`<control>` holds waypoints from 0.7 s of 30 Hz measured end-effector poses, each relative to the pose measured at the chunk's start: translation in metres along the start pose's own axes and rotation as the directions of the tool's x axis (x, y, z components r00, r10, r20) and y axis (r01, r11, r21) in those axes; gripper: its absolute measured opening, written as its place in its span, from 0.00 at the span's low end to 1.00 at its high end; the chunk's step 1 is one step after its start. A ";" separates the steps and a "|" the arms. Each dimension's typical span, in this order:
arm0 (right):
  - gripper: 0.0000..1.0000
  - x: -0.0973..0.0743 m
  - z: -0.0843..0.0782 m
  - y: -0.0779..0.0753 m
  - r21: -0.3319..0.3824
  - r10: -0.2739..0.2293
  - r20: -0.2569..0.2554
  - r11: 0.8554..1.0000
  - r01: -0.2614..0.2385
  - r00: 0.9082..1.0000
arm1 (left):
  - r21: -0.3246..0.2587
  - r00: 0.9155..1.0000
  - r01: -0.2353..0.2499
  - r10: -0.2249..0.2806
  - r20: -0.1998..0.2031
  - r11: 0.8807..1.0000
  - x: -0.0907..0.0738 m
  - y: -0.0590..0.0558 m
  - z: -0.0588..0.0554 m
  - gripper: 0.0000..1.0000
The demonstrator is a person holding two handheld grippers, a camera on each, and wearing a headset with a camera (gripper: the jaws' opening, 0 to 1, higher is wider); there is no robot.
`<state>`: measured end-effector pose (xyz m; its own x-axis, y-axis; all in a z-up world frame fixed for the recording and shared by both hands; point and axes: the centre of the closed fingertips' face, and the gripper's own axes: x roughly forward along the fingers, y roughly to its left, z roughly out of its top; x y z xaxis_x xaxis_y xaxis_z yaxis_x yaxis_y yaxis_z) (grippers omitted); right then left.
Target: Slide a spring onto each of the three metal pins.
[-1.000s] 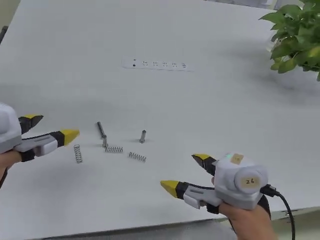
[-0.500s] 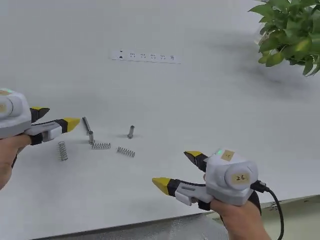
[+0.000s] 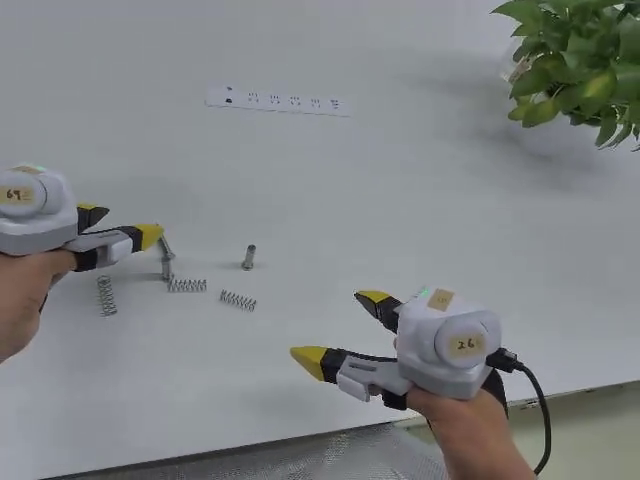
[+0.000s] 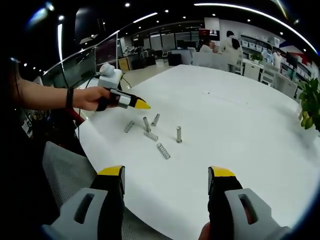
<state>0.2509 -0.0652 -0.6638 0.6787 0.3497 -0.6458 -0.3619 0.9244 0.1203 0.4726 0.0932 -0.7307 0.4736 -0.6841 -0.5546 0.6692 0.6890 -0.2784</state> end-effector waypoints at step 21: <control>0.66 0.001 -0.006 -0.006 0.011 -0.011 -0.027 1.000 0.011 1.000 | -0.016 0.998 -0.003 0.002 -0.061 1.000 0.036 0.006 -0.020 0.46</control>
<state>0.2498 -0.0714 -0.6691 0.6649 0.3354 -0.6674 -0.3475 0.9298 0.1211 0.4824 0.0778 -0.7686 0.4390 -0.6669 -0.6020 0.6584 0.6947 -0.2895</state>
